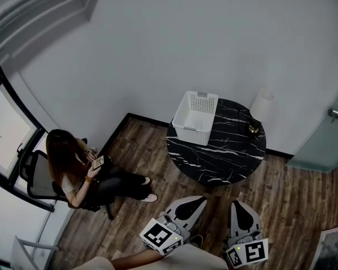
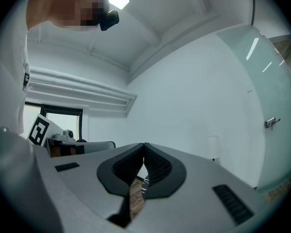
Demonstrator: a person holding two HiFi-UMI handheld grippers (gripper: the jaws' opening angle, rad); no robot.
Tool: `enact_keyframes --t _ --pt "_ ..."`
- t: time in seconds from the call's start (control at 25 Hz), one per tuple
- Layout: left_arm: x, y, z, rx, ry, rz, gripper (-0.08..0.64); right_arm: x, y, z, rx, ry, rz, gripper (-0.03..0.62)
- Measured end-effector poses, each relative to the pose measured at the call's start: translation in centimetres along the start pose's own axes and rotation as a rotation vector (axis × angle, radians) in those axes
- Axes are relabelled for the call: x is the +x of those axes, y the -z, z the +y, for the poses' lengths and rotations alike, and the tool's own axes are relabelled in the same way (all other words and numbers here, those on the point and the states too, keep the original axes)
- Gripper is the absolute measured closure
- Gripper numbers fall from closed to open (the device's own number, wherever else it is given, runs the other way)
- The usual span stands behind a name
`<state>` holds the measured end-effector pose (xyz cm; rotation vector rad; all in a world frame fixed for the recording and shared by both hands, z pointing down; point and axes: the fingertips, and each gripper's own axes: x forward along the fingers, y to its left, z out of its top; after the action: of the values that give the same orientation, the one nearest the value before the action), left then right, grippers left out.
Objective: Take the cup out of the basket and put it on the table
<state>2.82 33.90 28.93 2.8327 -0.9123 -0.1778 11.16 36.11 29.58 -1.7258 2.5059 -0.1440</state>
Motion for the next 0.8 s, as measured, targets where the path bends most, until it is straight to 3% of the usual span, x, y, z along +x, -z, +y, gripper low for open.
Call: enact_keyframes --t 0.4,0.8 --pt "1.5 -0.1 3.3 0.000 -0.006 -0.015 0.554 3.3 0.4 -0.9 -0.013 0.000 0.003 0.586" --pt "6.3 -1.1 12.0 -0.018 0.008 -0.023 0.555 12.9 1.0 -3.1 -0.027 0.012 0.025 0.586"
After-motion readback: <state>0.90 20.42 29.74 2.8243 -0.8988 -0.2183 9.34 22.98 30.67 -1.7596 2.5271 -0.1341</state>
